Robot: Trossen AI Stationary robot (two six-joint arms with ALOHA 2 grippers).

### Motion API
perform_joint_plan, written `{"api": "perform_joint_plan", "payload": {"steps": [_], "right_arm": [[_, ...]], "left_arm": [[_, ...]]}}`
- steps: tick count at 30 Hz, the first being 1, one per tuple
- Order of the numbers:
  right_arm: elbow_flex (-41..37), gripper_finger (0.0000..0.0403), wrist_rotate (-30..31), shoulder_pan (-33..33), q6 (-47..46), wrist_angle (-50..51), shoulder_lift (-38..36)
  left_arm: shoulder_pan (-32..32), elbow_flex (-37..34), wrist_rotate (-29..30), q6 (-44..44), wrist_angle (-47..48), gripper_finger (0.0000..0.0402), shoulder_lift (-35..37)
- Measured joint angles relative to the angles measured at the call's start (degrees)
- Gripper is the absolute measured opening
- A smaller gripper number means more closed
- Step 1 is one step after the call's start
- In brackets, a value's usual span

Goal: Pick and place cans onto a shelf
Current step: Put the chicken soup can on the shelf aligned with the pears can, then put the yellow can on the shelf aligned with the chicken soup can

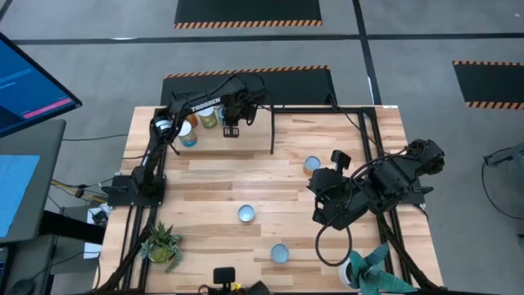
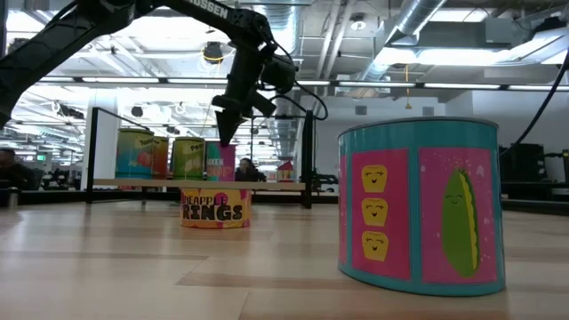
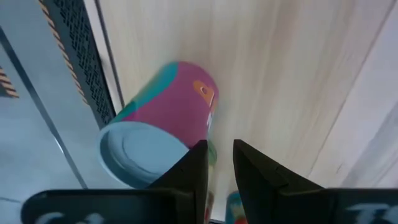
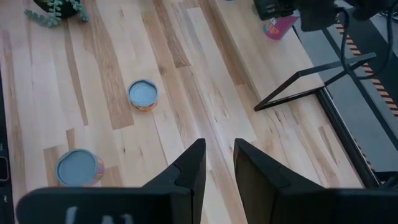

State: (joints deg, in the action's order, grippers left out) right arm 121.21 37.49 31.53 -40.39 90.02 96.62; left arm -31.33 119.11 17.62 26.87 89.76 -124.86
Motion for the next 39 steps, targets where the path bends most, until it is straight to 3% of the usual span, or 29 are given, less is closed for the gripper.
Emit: {"api": "perform_joint_plan", "payload": {"steps": [9, 19, 22, 26, 31, 34, 39], "right_arm": [[0.0, 0.0106, 0.01, -0.1, 0.19, 0.0, 0.0], [0.0, 0.0106, 0.03, -0.98, 1.89, 0.0, 0.0], [0.0, 0.0106, 0.09, -1.22, 2.08, 0.0, 0.0], [-0.02, 0.0106, 0.07, -2.1, 3.32, 0.02, -0.06], [-0.04, 0.0106, 0.03, -2.43, 3.38, 0.0, -0.52], [-0.04, 0.0106, 0.01, -1.97, 3.38, -0.04, -0.78], [-0.04, 0.0106, -0.04, -1.34, 3.38, -0.02, -0.86]], "left_arm": [[-1.15, 0.0, -0.67, -0.89, 0.23, 0.0067, 0.0], [1.75, 0.0, -3.75, -5.66, 0.24, 0.0067, 0.02], [3.03, 0.84, -4.67, -9.46, 0.33, 0.0067, 0.02], [6.29, 3.79, -10.06, -10.4, 0.24, 0.0067, 0.09], [10.33, 7.81, -11.33, -11.16, 0.03, 0.0067, 0.13], [13.03, 8.85, -12.39, -9.96, -4.77, 0.0067, 0.15], [16.81, 9.2, -17.85, -8.02, -21.36, 0.0067, -0.72]]}}
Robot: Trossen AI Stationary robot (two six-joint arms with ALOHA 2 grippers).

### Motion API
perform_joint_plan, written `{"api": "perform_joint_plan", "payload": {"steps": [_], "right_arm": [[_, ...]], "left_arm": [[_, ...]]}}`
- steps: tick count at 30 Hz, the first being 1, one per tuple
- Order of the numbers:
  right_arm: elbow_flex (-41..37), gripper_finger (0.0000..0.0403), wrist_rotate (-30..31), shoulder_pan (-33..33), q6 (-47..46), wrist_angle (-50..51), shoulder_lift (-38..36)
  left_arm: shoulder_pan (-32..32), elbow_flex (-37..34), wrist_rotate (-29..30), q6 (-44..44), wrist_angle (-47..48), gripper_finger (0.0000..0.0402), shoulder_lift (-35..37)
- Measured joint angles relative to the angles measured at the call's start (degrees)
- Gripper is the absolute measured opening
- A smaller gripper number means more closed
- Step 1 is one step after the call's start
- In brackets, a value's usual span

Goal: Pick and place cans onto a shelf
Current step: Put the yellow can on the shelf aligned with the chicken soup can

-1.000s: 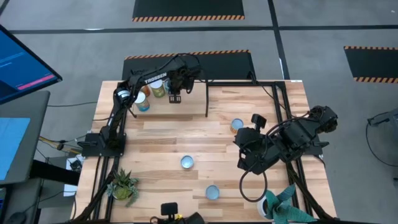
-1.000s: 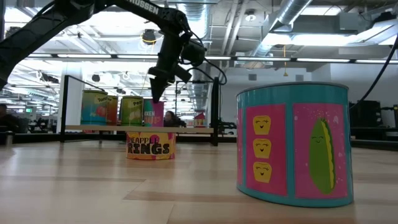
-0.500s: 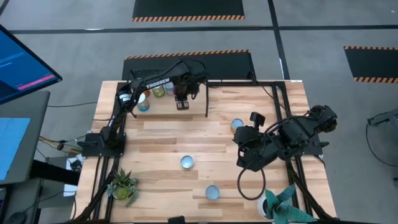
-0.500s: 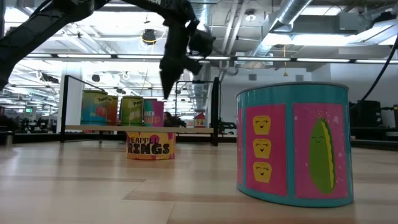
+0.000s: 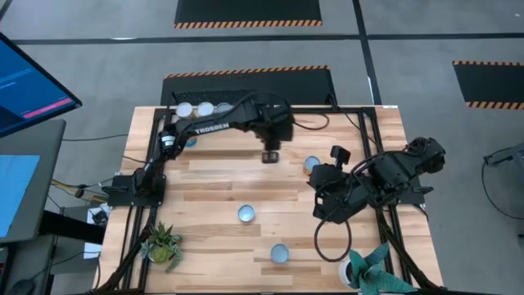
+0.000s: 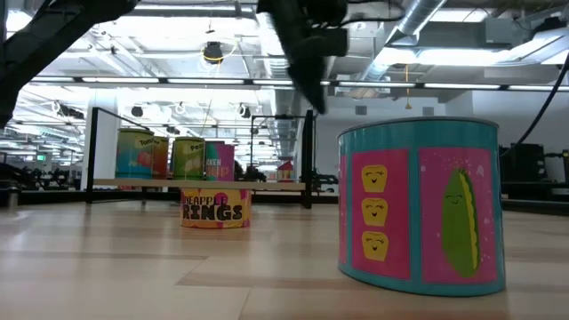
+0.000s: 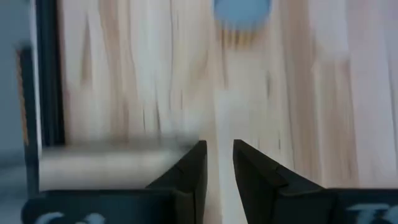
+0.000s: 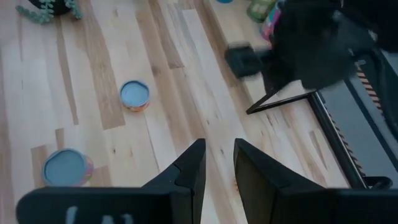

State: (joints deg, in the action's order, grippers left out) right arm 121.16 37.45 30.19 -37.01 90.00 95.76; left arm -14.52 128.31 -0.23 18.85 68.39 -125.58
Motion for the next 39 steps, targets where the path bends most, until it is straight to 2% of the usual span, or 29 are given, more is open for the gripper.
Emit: {"api": "perform_joint_plan", "payload": {"steps": [5, 12, 17, 22, 27, 36, 39], "right_arm": [[0.0, 0.0106, -0.06, 1.56, -0.31, 0.0, -0.07], [0.0, 0.0106, -0.13, 2.99, -0.92, 0.03, -0.67], [0.0, 0.0106, -0.13, 4.13, -2.04, -0.04, -0.65], [0.0, 0.0106, -0.11, 5.76, -4.51, 0.06, -0.63], [0.0, 0.0106, -0.09, 6.23, -5.01, 0.04, -0.63], [0.02, 0.0106, -1.3, 6.59, -5.72, 0.0, -0.63], [0.02, 0.0106, -2.77, 6.59, -7.49, 0.0, -0.63]], "left_arm": [[3.02, -0.17, -0.84, -0.25, -8.93, 0.0067, -1.81], [7.94, -0.11, -1.06, 3.97, -17.73, 0.0067, -4.0], [8.56, -0.09, -0.98, 7.44, -24.64, 0.0067, -7.83], [8.45, -0.23, -0.93, 10.22, -22.24, 0.007, -10.32], [8.52, -0.2, -0.82, 12.21, -24.34, 0.0096, -12.33], [8.47, -0.15, -0.59, 13.68, -31.66, 0.017, -14.78], [8.5, -0.17, -0.5, 14.19, -30.13, 0.0189, -15.35]]}}
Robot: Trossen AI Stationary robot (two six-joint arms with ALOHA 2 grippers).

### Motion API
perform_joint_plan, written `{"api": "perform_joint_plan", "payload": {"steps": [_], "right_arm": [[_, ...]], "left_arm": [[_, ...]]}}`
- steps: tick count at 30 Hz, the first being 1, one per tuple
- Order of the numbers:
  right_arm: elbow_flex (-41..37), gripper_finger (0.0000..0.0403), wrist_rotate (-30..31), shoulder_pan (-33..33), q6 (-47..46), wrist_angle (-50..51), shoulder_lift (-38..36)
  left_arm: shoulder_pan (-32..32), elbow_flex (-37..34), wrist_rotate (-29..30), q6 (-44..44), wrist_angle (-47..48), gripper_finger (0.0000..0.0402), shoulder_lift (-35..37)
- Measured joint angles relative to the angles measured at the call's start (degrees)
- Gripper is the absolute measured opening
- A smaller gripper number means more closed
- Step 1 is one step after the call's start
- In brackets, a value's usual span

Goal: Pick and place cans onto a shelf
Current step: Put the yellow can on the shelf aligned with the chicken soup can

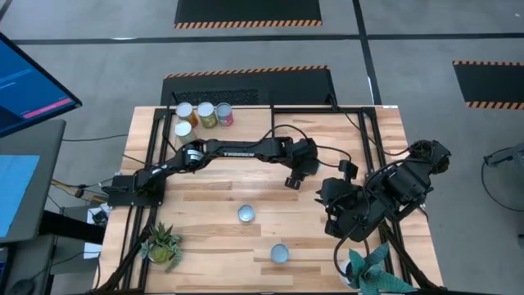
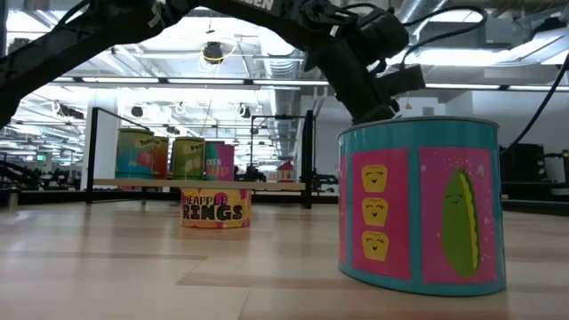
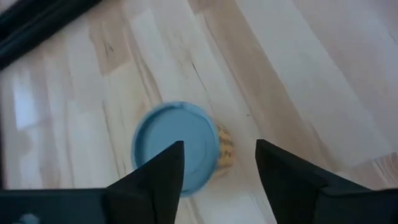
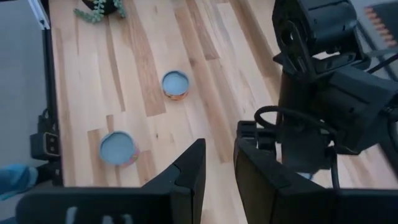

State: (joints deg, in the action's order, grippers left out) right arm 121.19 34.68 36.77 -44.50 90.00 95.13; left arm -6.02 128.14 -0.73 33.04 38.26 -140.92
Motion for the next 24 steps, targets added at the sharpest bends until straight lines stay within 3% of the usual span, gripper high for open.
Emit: {"api": "perform_joint_plan", "payload": {"steps": [8, 15, 19, 24], "right_arm": [[0.02, 0.0106, -1.34, 0.37, -1.15, -0.01, -0.36], [0.02, 0.0106, -1.36, 0.66, -1.2, 0.0, -0.33], [0.02, 0.0106, -1.36, 0.66, -1.14, 0.02, -0.35], [0.02, 0.0106, -1.3, 0.66, -0.59, 0.01, -0.35]], "left_arm": [[-0.13, -0.02, 2.66, 0.89, -0.66, 0.0199, -3.17], [0.67, 0.11, 10.98, 0.46, -0.24, 0.0193, -3.85], [1.26, 0.15, 12.49, 0.35, 1.2, 0.0142, -3.83], [2.23, 2.38, 12.91, 0.32, 7.6, 0.0025, -3.69]]}}
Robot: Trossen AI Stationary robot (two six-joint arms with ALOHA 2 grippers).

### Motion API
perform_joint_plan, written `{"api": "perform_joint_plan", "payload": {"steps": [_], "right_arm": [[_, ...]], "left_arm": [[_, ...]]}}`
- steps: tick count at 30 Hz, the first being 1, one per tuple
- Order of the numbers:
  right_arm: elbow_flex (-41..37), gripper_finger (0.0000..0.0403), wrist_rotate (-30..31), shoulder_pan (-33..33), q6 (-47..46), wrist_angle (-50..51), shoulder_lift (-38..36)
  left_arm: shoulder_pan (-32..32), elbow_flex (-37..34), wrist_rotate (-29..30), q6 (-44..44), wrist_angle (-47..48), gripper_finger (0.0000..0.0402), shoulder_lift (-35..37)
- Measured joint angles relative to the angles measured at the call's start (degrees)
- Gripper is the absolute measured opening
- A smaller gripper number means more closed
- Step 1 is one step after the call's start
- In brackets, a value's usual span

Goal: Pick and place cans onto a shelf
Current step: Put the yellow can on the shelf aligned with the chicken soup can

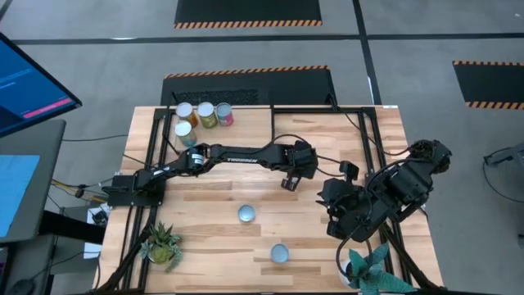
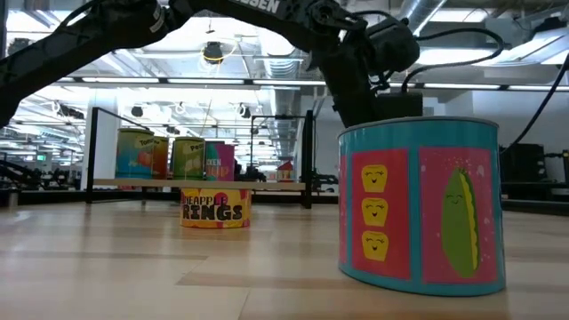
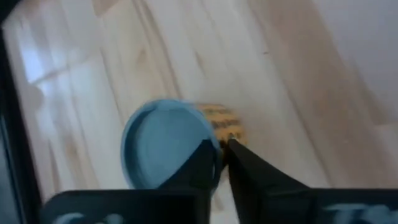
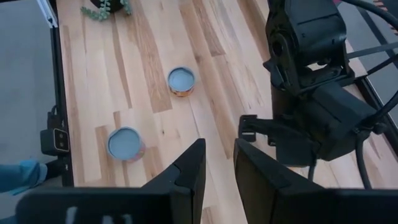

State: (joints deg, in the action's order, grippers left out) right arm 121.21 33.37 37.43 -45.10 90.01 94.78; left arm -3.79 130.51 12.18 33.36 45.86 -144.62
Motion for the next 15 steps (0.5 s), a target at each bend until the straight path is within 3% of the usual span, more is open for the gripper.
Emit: {"api": "perform_joint_plan", "payload": {"steps": [4, 15], "right_arm": [[0.0, 0.0106, 0.38, -0.03, 0.56, -0.01, 0.0], [0.0, 0.0106, 2.67, 0.0, 2.03, -0.01, 0.0]], "left_arm": [[0.26, 4.28, -1.35, -1.82, 7.88, 0.0005, -0.38], [0.42, 2.87, -5.06, -11.87, 33.4, 0.0001, 10.38]]}}
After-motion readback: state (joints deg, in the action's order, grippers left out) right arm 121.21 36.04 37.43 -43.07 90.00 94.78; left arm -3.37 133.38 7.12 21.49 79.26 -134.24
